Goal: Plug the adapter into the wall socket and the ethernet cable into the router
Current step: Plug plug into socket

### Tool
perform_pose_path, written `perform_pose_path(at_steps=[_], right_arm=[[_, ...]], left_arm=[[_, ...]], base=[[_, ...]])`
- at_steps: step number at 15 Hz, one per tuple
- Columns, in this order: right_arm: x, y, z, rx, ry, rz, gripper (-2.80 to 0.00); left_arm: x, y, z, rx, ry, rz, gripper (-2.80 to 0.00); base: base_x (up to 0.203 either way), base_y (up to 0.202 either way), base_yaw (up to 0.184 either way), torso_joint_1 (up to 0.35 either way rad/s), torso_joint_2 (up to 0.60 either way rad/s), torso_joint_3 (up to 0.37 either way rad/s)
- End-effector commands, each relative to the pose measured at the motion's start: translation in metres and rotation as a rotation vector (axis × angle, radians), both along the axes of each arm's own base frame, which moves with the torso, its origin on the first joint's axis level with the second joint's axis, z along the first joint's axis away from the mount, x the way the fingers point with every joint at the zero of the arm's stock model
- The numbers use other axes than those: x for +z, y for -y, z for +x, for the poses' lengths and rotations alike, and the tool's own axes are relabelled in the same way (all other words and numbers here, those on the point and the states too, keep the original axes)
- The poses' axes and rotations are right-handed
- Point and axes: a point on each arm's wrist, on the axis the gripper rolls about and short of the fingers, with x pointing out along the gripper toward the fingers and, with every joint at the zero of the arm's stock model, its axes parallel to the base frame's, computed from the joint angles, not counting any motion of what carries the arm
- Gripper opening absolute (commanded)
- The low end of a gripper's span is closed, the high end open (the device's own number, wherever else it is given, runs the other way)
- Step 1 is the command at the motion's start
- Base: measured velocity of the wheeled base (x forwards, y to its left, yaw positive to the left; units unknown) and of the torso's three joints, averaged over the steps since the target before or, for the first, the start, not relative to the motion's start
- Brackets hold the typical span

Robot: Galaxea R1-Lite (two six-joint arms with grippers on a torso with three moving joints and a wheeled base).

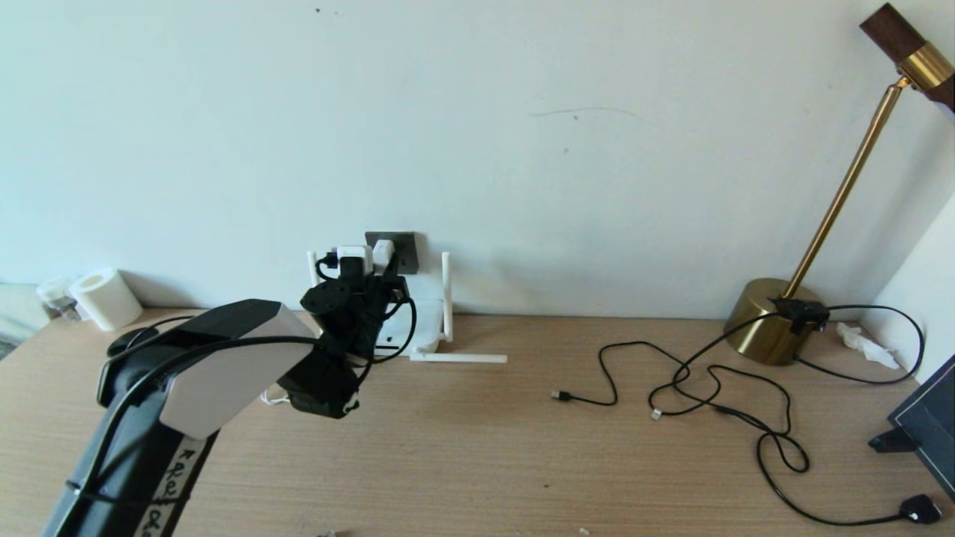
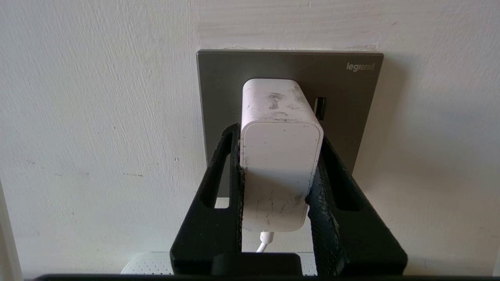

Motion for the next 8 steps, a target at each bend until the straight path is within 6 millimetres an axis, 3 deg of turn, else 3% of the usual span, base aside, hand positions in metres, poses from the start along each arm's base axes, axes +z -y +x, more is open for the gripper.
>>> perform_pose_path(at_steps=[1,8], right_arm=[[0.0001,0.0000,0.0000,0.000,0.001,0.001,-2.80],[0.0001,0.0000,0.0000,0.000,0.001,0.001,-2.80]], left_arm=[[-0.0012,0.0000,0.0000,0.000,0.004,-0.001,-2.80],[-0.0025,0.0008,0.0000,-0.002,0.001,-0.001,-2.80]], base=[[0.000,0.000,0.000,0.000,0.00,0.000],[0.000,0.000,0.000,0.000,0.00,0.000]])
